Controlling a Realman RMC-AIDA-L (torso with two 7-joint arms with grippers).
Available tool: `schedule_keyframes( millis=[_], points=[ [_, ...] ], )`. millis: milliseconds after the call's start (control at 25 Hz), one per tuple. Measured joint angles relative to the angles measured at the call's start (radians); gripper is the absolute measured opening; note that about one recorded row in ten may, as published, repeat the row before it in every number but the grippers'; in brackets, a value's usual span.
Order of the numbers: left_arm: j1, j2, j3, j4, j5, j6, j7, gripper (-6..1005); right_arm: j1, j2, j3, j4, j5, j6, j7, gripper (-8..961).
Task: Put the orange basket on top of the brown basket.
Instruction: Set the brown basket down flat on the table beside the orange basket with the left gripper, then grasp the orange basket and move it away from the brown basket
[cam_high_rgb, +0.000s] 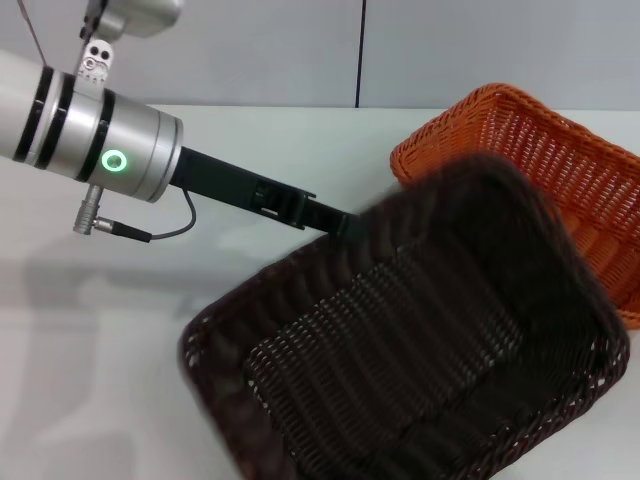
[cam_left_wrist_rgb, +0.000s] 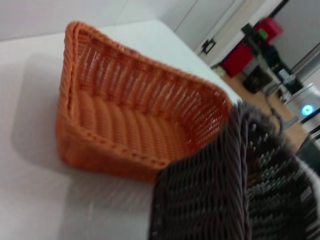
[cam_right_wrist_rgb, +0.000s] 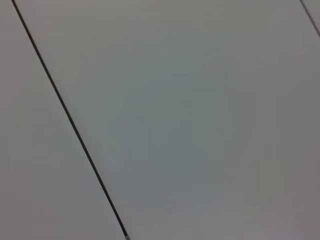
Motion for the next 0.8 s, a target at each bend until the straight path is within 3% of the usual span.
schedule_keyframes(
  millis=[160, 320, 640, 800],
  points=[
    [0.040, 0.001, -0.006, -0.016, -0.102, 0.000, 0.033, 222, 0.005, -0.005, -0.025, -0.006, 0.000, 0.006, 0.000, 758],
    [0.084, 0.004, -0.060, -0.036, -0.204, 0.000, 0.088, 443, 0.009, -0.009, -0.037, -0.007, 0.000, 0.010, 0.000, 758],
    [0.173, 0.007, -0.211, -0.035, -0.367, -0.001, 0.298, 656, 0.009, -0.009, -0.071, -0.025, 0.000, -0.017, 0.069, 758],
    [0.245, 0.005, -0.270, -0.027, -0.509, 0.000, 0.452, 815, -0.010, -0.011, -0.182, -0.110, 0.000, -0.026, 0.234, 759]
  ],
)
